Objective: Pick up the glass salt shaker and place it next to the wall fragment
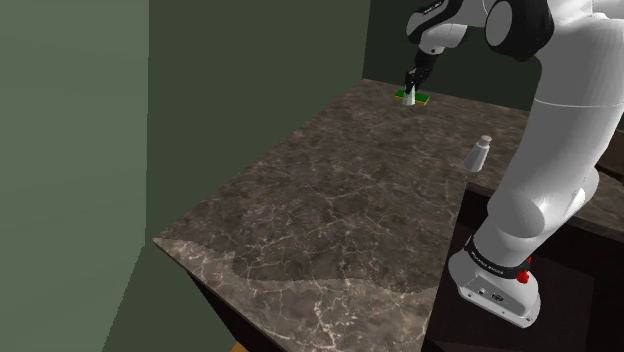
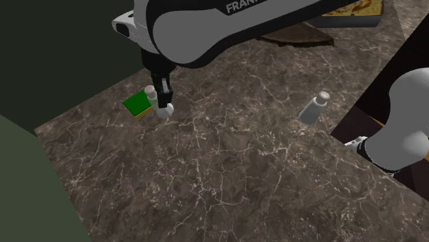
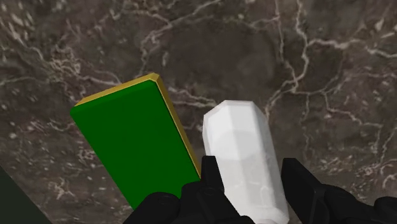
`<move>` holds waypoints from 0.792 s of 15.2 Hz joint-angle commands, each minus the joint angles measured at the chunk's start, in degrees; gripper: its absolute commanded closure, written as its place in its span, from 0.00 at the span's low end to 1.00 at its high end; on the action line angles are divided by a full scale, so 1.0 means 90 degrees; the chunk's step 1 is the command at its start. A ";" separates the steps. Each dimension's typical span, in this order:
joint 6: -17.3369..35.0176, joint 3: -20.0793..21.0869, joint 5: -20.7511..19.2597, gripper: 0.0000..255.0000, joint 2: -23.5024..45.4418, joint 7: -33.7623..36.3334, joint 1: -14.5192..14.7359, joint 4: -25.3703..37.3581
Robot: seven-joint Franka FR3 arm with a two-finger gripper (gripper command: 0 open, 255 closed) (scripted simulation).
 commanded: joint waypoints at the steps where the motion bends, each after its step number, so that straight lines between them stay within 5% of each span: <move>1: -0.0133 -0.0020 -0.0072 1.00 -0.0087 0.0060 0.0024 0.0061; 12: -0.0984 -0.0088 -0.0293 1.00 -0.0300 0.0267 0.0039 0.0745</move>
